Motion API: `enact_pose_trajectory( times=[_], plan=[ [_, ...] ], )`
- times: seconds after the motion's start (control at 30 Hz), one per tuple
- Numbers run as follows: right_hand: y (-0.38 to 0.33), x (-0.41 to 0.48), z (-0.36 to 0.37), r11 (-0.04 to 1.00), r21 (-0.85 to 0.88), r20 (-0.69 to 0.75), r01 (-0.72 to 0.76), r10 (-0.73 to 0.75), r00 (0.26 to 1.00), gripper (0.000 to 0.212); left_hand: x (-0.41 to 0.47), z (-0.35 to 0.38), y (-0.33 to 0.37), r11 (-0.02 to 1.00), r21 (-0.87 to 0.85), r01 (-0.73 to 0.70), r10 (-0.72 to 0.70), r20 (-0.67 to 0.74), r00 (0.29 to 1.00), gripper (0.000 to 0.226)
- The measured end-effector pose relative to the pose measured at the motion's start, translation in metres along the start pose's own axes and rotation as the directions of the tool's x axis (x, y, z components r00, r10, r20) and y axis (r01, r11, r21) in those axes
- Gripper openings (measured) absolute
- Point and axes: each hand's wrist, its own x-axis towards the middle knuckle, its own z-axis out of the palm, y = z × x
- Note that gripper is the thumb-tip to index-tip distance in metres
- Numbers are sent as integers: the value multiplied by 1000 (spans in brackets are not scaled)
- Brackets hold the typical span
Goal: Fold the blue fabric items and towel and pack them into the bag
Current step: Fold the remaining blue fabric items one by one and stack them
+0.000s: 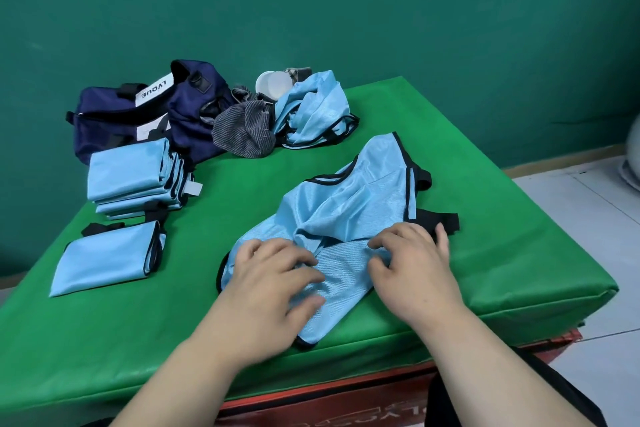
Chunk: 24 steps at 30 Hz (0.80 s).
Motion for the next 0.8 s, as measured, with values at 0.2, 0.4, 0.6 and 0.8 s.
enact_pose_trajectory(
  times=[0.2, 0.4, 0.6, 0.8],
  plan=[
    [1, -1, -1, 999, 30, -7, 12, -12, 1000, 26, -10, 11, -15, 1000, -15, -1, 5, 267, 964, 61],
    [3, -2, 1, 997, 60, -55, 39, -36, 998, 29, 1, 6, -26, 996, 38, 81, -81, 12, 997, 23],
    [-2, -6, 4, 976, 138, -86, 169, -158, 984, 39, 32, -34, -37, 926, -94, 367, -376, -130, 917, 10],
    [-18, -12, 11, 958, 128, -23, 257, -256, 966, 58, 23, -31, -43, 863, -171, 476, -486, -20, 874, 9]
  ],
)
